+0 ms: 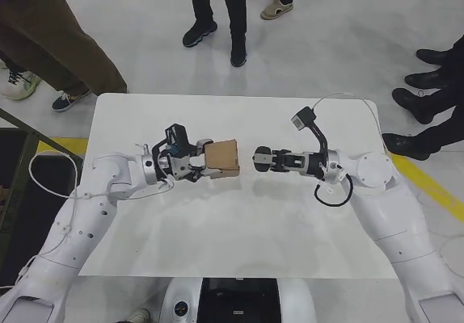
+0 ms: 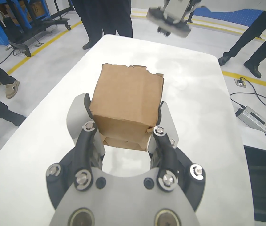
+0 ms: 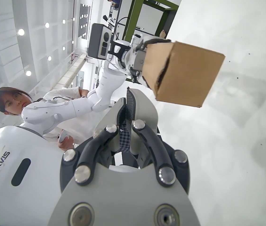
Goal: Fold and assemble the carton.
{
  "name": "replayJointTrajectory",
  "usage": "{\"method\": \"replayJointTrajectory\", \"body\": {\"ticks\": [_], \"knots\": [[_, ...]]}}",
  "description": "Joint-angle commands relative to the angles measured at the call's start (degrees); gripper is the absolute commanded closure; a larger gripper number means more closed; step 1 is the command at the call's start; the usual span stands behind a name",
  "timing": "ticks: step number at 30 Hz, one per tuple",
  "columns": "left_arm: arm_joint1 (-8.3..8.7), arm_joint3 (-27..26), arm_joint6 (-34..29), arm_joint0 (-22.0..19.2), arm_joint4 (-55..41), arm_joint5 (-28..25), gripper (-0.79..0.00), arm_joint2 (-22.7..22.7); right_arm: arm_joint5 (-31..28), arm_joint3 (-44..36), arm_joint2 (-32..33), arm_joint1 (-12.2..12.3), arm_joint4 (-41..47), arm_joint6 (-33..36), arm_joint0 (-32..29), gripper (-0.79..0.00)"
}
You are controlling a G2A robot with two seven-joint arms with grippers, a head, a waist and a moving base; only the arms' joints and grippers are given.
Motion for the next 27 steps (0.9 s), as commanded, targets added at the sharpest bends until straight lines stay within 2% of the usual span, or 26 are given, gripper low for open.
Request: {"method": "replayJointTrajectory", "body": {"ticks": [1, 9, 14, 15, 16, 18, 23, 27], "knots": [[-0.39, 1.97, 0.48, -0.97, 2.08, 0.60, -0.326, 1.92, -0.94, -0.21, 0.22, 0.05, 0.13, -0.28, -0.33, -0.006], [-2.56, 12.38, 5.18, -7.12, 8.04, 3.52, -0.342, 9.03, -3.24, -1.17, 1.56, 0.53, 0.15, -0.50, -2.18, -0.046], [-3.60, 16.62, 8.75, -9.79, 10.68, 4.26, -0.360, 11.88, -2.82, -1.75, 2.57, 0.90, -0.29, -0.89, -3.19, -0.068], [-3.72, 17.31, 9.41, -10.15, 11.07, 4.29, -0.385, 12.19, -2.73, -1.90, 2.72, 0.97, -0.36, -0.91, -3.32, -0.071], [-3.82, 18.02, 9.94, -10.44, 11.46, 4.29, -0.471, 12.45, -2.65, -2.05, 2.84, 1.02, -0.46, -0.97, -3.43, -0.080], [-3.96, 19.27, 10.82, -10.87, 11.99, 4.10, -0.785, 12.77, -2.39, -2.28, 2.97, 1.10, -0.49, -1.11, -3.60, -0.092], [-3.79, 19.95, 12.73, -10.90, 12.22, 2.47, -0.785, 12.28, -2.13, -2.51, 2.87, 1.15, -0.72, -1.63, -3.44, -0.105], [-3.16, 18.35, 14.42, -9.79, 9.66, -0.60, -0.785, 10.14, -2.54, -2.12, 2.37, 1.04, -0.91, -2.28, -2.88, -0.117]]}}
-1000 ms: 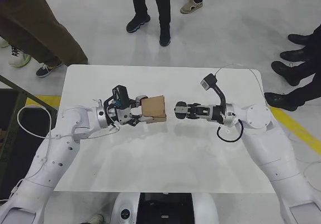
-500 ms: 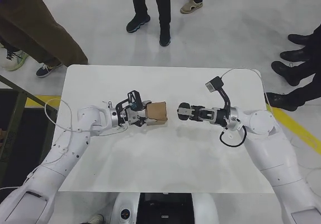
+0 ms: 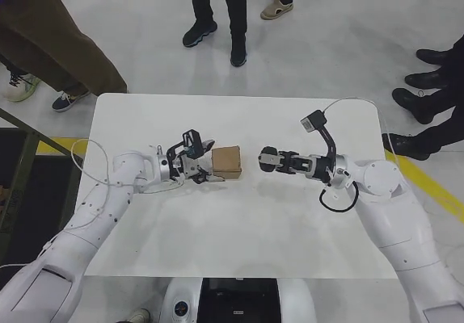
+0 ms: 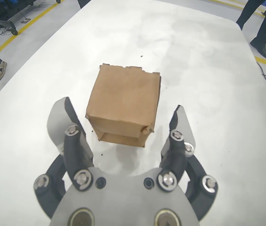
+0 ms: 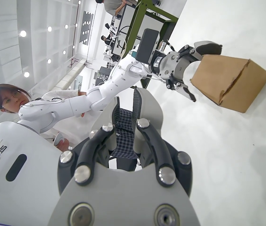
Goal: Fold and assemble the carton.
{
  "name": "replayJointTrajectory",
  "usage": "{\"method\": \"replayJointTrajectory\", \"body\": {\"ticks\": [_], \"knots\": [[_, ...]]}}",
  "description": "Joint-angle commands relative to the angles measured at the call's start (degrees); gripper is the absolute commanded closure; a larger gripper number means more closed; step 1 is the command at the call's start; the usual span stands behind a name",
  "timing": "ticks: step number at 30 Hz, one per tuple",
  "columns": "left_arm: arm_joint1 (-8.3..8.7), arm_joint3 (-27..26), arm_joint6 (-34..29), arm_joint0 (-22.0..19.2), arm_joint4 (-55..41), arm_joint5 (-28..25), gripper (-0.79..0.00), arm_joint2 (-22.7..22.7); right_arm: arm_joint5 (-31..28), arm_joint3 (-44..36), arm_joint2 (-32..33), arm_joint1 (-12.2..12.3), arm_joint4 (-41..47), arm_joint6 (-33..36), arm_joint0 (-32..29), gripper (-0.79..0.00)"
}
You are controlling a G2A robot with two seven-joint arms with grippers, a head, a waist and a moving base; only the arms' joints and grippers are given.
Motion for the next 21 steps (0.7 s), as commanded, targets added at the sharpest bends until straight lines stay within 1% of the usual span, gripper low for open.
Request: {"method": "replayJointTrajectory", "body": {"ticks": [1, 4, 7, 8, 11, 13, 15, 18, 19, 21], "knots": [[0.44, -1.28, 0.85, 0.88, -2.31, -2.00, -0.785, -1.61, -0.70, 0.42, -0.19, -0.07, -0.09, -0.40, 0.38, -0.117], [1.26, -3.89, 1.26, 2.47, -7.38, -4.71, -0.785, -5.05, -2.58, 1.64, -0.16, -0.12, -1.42, -1.70, 1.08, -0.126], [2.13, -6.83, -1.79, 3.74, -11.90, -3.86, -0.785, -9.07, -4.78, 3.69, 0.10, -0.13, -4.31, -4.16, 1.78, -0.126], [2.36, -7.67, -3.17, 4.35, -13.54, -3.54, -0.785, -10.11, -5.44, 4.28, 0.12, -0.16, -5.20, -5.13, 1.95, -0.126], [2.95, -10.32, -8.53, 5.64, -17.91, -1.69, -0.785, -12.75, -7.58, 6.40, 0.31, -0.14, -9.81, -8.43, 2.54, -0.163], [3.20, -11.24, -12.53, 6.37, -21.76, -0.81, -0.785, -13.74, -8.82, 7.53, 0.52, -0.16, -12.34, -11.52, 2.52, -0.160], [3.41, -11.96, -16.27, 7.04, -24.90, 0.74, -0.785, -14.59, -10.17, 8.57, 1.09, -0.13, -15.25, -15.18, 2.36, -0.179], [3.68, -12.27, -21.18, 8.00, -29.91, 2.50, -0.785, -15.54, -11.66, 9.31, 2.25, 0.05, -20.15, -20.37, 1.76, -0.243], [3.78, -12.23, -22.97, 8.21, -31.17, 3.24, -0.785, -15.80, -11.99, 9.40, 2.83, 0.16, -22.24, -22.32, 1.49, -0.305], [3.94, -12.37, -25.51, 8.75, -33.59, 4.51, -0.785, -16.38, -12.23, 8.99, 3.58, 0.34, -25.93, -25.39, 0.69, -0.385]]}}
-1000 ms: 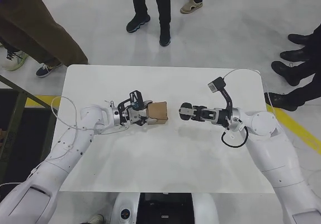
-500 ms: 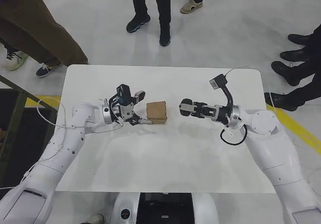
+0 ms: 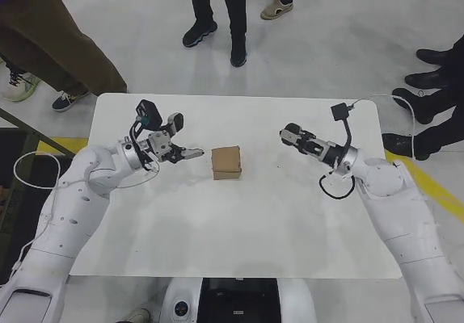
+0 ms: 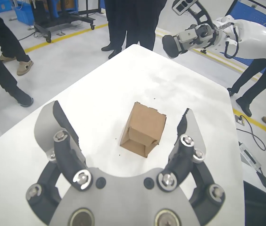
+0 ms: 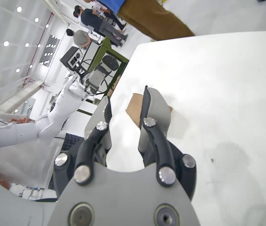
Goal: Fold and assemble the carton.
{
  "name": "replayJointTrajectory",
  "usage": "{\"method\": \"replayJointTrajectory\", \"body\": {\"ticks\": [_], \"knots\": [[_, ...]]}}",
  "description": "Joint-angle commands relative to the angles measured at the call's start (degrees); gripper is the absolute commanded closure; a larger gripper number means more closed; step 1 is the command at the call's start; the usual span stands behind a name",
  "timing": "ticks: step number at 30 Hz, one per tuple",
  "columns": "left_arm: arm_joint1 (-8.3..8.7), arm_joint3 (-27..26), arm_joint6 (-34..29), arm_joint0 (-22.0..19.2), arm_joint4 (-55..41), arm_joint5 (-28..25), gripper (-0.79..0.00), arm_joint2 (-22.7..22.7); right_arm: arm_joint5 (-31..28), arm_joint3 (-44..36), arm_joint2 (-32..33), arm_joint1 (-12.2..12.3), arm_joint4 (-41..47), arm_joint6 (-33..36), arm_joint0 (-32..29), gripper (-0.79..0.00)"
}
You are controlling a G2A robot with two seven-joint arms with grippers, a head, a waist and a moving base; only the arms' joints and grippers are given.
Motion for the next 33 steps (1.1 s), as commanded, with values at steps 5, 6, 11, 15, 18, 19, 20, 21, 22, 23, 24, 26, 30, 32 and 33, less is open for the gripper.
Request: {"method": "replayJointTrajectory", "body": {"ticks": [5, 6, 11, 15, 18, 19, 20, 21, 22, 23, 24, 26, 30, 32, 33], "knots": [[0.63, -0.91, -5.45, 1.75, -3.02, 3.87, -0.785, -2.55, 0.30, -2.78, 2.69, 0.57, -10.05, -9.03, -2.66, -0.785], [0.71, -1.10, -5.60, 2.09, -3.37, 4.01, -0.785, -2.97, 0.34, -3.49, 3.21, 0.65, -11.17, -10.49, -3.15, -0.785], [1.12, -2.18, -7.58, 3.38, -4.43, 4.83, -0.785, -4.68, 1.95, -7.08, 5.23, 1.04, -19.17, -16.58, -5.44, -0.785], [1.36, -3.75, -8.53, 4.40, -6.29, 6.68, -0.785, -6.27, 5.44, -10.51, 6.06, 1.26, -28.74, -21.64, -7.26, -0.785], [1.51, -4.63, -9.15, 5.06, -6.66, 7.69, -0.785, -7.12, 8.07, -12.70, 6.14, 1.28, -34.05, -24.87, -8.59, -0.785], [1.55, -4.81, -9.34, 5.24, -6.43, 8.08, -0.785, -7.32, 8.79, -13.27, 6.08, 1.26, -35.27, -25.61, -8.94, -0.785], [1.58, -4.89, -9.78, 5.40, -6.13, 8.57, -0.785, -7.38, 9.43, -13.74, 6.02, 1.26, -36.50, -26.16, -9.16, -0.785], [1.62, -5.12, -10.36, 5.44, -5.54, 8.86, -0.785, -7.36, 9.93, -13.99, 6.00, 1.24, -37.06, -26.54, -9.28, -0.785], [1.62, -5.12, -10.36, 5.44, -5.54, 8.86, -0.785, -7.36, 9.93, -13.99, 6.00, 1.24, -37.06, -26.54, -9.28, -0.785], [1.62, -5.12, -10.36, 5.44, -5.54, 8.86, -0.785, -7.36, 9.93, -13.99, 6.00, 1.24, -37.06, -26.54, -9.28, -0.785], [1.62, -5.12, -10.36, 5.44, -5.54, 8.86, -0.785, -7.36, 9.93, -13.99, 6.00, 1.24, -37.06, -26.54, -9.28, -0.785], [1.62, -5.12, -10.36, 5.44, -5.54, 8.86, -0.785, -7.36, 9.93, -13.99, 6.00, 1.24, -37.06, -26.54, -9.28, -0.785], [1.62, -5.12, -10.36, 5.44, -5.54, 8.86, -0.785, -7.36, 9.93, -13.99, 6.00, 1.24, -37.06, -26.54, -9.28, -0.785], [1.62, -5.12, -10.36, 5.44, -5.54, 8.86, -0.785, -7.36, 9.93, -13.99, 6.00, 1.24, -37.06, -26.54, -9.28, -0.785], [1.62, -5.12, -10.36, 5.44, -5.54, 8.86, -0.785, -7.36, 9.93, -13.99, 6.00, 1.24, -37.06, -26.54, -9.28, -0.785]]}}
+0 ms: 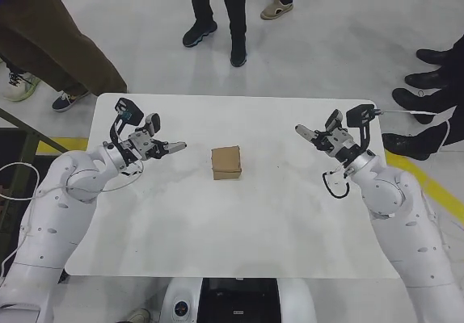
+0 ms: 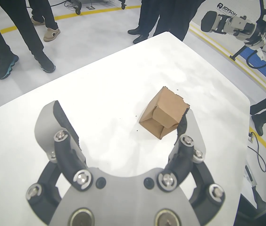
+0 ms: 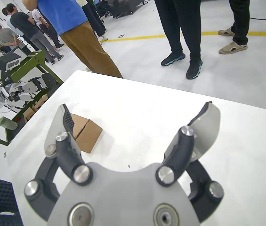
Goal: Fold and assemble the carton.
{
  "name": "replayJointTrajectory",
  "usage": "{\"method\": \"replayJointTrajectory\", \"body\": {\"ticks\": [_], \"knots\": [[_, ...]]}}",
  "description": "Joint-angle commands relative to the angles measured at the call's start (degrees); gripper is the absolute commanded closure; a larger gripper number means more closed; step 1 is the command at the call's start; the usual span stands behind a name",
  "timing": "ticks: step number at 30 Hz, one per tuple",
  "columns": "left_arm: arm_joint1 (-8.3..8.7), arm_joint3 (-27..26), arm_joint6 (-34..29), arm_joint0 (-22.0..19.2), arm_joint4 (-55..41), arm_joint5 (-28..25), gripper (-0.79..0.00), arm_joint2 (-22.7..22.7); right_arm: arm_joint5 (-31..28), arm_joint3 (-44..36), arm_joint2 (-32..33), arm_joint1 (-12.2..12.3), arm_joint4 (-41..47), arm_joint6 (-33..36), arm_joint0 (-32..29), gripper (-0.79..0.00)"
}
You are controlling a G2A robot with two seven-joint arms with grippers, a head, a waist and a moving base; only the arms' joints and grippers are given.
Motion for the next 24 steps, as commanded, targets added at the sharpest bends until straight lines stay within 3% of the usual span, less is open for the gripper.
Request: {"method": "replayJointTrajectory", "body": {"ticks": [1, 7, 12, 16, 24], "knots": [[0.00, 0.00, 0.00, 0.00, 0.00, 0.00, -0.785, 0.00, 0.00, 0.00, 0.00, 0.00, -0.01, 0.00, 0.00, -0.785], [0.00, 0.00, 0.00, 0.00, 0.00, 0.00, -0.785, 0.00, -0.76, -0.27, -0.42, -0.07, 1.16, 0.36, -0.38, -0.785], [0.12, -0.24, -3.99, 0.48, 1.02, 2.06, -0.785, 0.50, -4.37, 1.76, -2.16, -0.29, 8.57, 6.91, 0.96, -0.785], [0.31, -0.72, -4.82, 0.64, 8.59, 3.85, -0.785, 1.06, -5.68, 3.69, -5.43, -0.89, 15.60, 12.67, 3.11, -0.785], [-0.77, 1.99, -2.60, -1.72, 15.76, 3.54, -0.785, 7.93, -5.22, 8.72, -14.28, -3.05, 26.80, 20.27, 8.08, -0.785]]}}
